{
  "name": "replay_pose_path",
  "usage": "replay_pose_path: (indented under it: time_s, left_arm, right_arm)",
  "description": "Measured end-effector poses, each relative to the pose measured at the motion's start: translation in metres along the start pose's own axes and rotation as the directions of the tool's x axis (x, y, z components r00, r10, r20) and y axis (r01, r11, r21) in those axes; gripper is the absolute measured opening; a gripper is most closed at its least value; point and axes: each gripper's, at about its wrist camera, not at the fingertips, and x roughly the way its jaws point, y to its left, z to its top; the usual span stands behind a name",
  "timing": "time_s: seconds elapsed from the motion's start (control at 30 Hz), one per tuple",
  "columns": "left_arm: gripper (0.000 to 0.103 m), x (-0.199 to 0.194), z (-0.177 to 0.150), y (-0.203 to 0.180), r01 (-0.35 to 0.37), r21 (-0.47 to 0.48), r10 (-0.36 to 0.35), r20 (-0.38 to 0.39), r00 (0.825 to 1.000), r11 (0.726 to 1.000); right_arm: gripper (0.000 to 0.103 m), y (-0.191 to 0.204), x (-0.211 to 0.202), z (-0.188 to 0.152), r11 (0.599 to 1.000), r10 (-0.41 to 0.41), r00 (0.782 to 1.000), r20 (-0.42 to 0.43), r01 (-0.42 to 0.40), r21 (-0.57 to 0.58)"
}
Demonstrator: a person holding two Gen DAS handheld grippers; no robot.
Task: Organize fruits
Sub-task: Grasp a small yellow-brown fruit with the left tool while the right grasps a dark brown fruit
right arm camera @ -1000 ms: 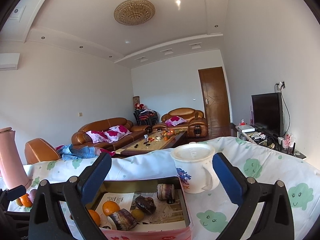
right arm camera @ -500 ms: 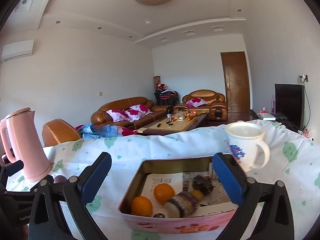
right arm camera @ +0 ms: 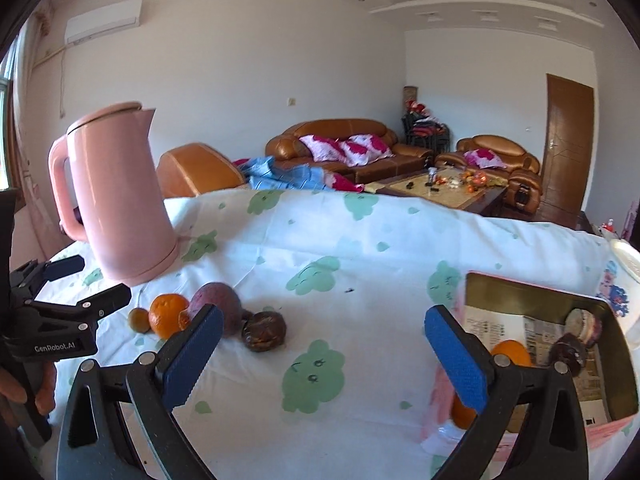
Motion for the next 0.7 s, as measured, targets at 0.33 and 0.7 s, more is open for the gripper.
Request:
replay_pose_path:
  time_s: [0.33,0.7]
  left_arm:
    - [0.103,0.015,-0.011,0.017,0.091,0.049,-0.083,-0.143,0.986,0.995]
    - [0.102,0.036,-0.004,0.001,0.115,0.083,-0.098,-0.188,0.977,0.990]
  right_arm:
    - [0.075,0.030,0.069,0.000,0.988,0.014,0.962,-0.274,-0.056,-0.145]
    - [0.074,0.026,0.099,0.006,0.989,0.023,0.927,-0.373,-0.075,-0.125]
